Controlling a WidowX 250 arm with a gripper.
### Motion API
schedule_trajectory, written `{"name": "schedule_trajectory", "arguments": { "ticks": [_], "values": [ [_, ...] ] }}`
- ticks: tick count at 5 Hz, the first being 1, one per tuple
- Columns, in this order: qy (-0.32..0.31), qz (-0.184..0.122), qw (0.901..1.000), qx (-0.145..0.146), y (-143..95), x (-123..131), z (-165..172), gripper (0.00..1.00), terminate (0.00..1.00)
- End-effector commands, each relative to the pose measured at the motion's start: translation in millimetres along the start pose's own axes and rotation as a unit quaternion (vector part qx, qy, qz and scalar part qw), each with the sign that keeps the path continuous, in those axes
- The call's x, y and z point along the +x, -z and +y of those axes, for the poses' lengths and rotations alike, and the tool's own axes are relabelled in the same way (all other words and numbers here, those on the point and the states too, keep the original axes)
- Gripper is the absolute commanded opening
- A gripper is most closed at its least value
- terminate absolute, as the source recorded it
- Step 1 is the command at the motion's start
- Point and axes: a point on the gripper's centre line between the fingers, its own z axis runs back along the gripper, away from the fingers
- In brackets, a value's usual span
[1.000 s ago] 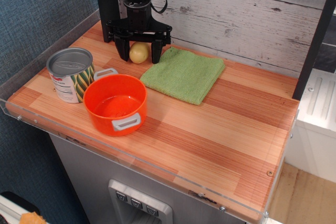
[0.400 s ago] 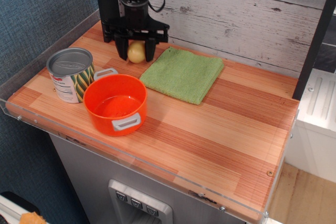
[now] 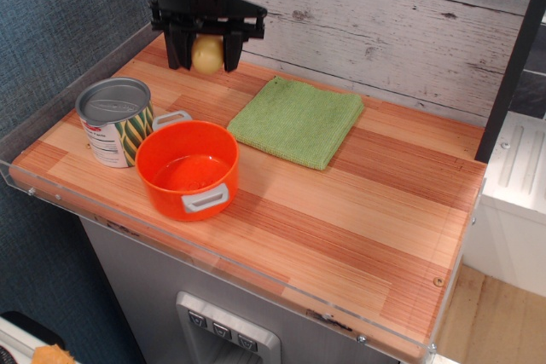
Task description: Place the potato inside the red pot
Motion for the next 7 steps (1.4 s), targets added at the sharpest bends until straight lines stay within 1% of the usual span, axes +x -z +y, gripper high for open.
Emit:
{"name": "schedule_trajectory", "arguments": {
  "ticks": [1, 2, 3, 4, 5, 6, 7],
  "values": [
    [-0.011, -0.019, 0.9993, -0.030, -44, -29, 2, 0.00, 0.00],
    [-0.025, 0.003, 0.9984, -0.051, -49, -55, 13, 0.00, 0.00],
    [-0.011, 0.000, 0.9974, -0.071, -39, -78, 18, 0.00, 0.00],
    [0.012, -0.005, 0.9972, -0.074, -29, -88, 13, 0.00, 0.00],
    [0.019, -0.006, 0.9964, -0.082, -19, -97, 11, 0.00, 0.00],
    [0.030, -0.002, 0.9967, -0.076, -13, -103, 9, 0.00, 0.00],
    [0.018, 0.005, 0.9963, -0.084, -10, -105, 13, 1.00, 0.00]
  ]
}}
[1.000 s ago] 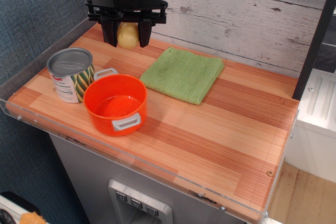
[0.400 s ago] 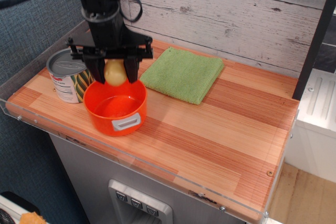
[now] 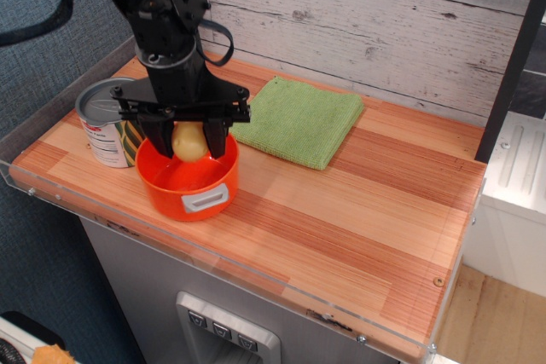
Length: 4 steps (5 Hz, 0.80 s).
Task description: Place the potato inside the red pot
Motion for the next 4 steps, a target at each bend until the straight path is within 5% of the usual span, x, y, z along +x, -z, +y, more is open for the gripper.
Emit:
{"name": "schedule_trajectory", "arguments": {
  "ticks": [1, 4],
  "values": [
    [-0.019, -0.005, 0.9998, -0.009, -4, 1, 12, 1.00, 0.00],
    [-0.032, -0.020, 0.9991, -0.017, -24, 7, 16, 1.00, 0.00]
  ]
}}
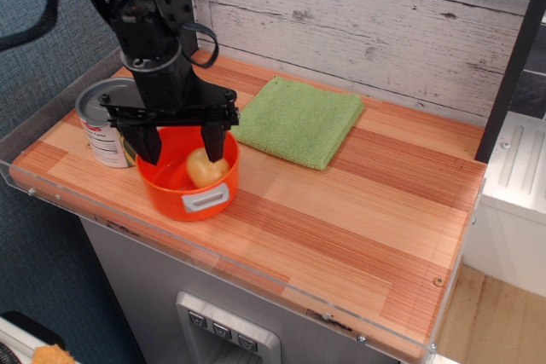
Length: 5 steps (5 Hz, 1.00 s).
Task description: Place the potato inside the red pot
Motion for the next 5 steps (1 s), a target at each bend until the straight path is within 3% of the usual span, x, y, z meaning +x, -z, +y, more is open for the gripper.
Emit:
{"name": "schedule_trajectory", "arguments": {
  "ticks": [1, 3, 4, 5],
  "values": [
    [-0.007, -0.039, 0.9992, -0.010, -35, 13, 0, 1.00, 0.00],
    [-0.011, -0.041, 0.9991, -0.011, -63, 27, -6, 1.00, 0.00],
    [-0.017, -0.039, 0.9991, 0.003, -71, 42, -6, 1.00, 0.00],
    [-0.019, -0.034, 0.9986, 0.037, -81, 55, 4, 1.00, 0.00]
  ]
}}
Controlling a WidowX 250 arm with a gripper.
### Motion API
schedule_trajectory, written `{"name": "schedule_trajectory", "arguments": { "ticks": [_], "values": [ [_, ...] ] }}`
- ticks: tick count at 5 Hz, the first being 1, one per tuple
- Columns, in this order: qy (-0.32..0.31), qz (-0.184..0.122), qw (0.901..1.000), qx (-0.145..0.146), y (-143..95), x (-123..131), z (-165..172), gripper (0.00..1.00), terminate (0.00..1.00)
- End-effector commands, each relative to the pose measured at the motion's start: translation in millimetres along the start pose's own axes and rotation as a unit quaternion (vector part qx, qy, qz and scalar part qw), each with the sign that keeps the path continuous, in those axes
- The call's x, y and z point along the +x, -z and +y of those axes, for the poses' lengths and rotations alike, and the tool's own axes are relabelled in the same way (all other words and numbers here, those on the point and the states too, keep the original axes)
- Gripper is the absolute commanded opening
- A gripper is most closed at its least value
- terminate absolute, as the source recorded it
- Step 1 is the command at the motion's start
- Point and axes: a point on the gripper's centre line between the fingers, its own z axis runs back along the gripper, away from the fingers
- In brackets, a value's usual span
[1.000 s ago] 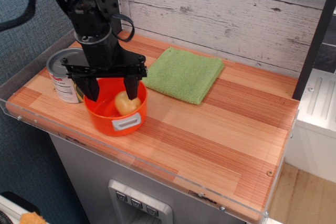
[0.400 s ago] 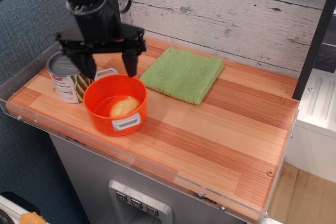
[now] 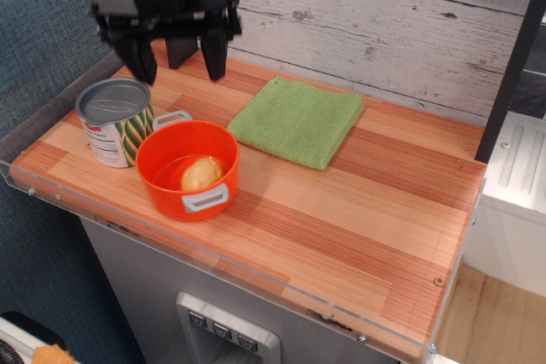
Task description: Place the potato inside the red pot
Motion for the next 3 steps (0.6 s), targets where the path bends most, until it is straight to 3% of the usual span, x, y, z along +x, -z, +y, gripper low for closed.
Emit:
{"name": "schedule_trajectory", "arguments": {
  "ticks": [1, 2, 3],
  "values": [
    [-0.027, -0.006, 0.9977, 0.062, -33.2, 24.5, 22.8, 1.00, 0.00],
    [-0.027, -0.006, 0.9977, 0.062, -33.2, 24.5, 22.8, 1.00, 0.00],
    [-0.027, -0.006, 0.9977, 0.062, -33.2, 24.5, 22.8, 1.00, 1.00]
  ]
}}
